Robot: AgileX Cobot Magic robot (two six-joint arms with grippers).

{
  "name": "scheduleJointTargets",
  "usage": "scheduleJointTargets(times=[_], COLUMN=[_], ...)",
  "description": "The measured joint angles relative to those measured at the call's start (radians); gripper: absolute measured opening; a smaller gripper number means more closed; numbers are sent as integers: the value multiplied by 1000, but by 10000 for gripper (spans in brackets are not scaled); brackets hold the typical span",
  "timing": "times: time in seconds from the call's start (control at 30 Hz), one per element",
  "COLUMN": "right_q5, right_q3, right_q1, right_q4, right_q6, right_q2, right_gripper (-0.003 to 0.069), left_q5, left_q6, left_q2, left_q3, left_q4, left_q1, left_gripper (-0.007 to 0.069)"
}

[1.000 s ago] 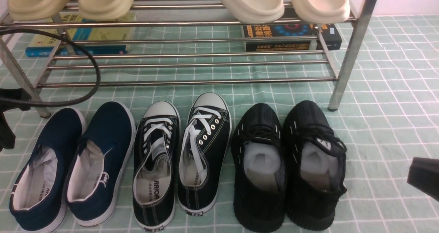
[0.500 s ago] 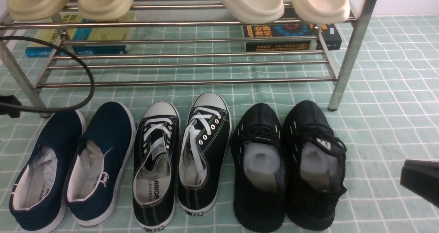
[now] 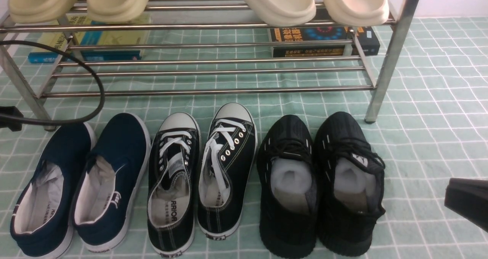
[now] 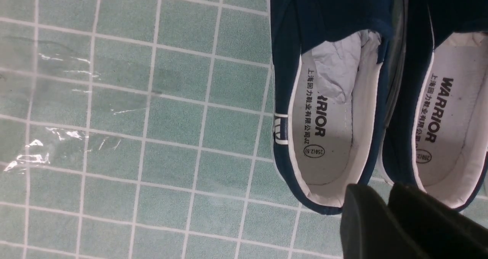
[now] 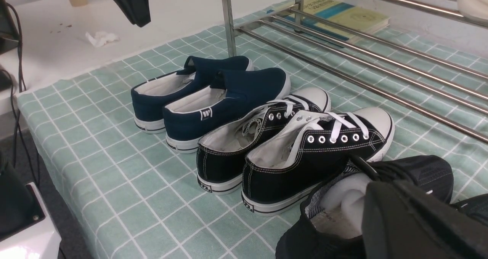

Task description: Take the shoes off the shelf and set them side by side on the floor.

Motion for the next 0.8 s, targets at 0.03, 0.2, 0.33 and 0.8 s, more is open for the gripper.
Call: scheduleJointTargets(times=[0.03,0.2,0.33,0.8], right_q5=[0,0,-3,-2], right_q3=[6,47,109,482], right_q1=[0,0,-55,-710], right_q4=[0,12,26,26], right_q6=[0,0,0,0], right_q2=[0,-8,-35,-330], right_gripper=[5,8,13,26], left_q5=[-3,-6,-6,14], left_q6=[0,0,0,-65], left_q2=[0,0,0,0], left_q3=[0,0,0,0], left_q4=[0,0,1,-1], left_q1=[0,0,0,0], left_gripper=[125,125,125,127])
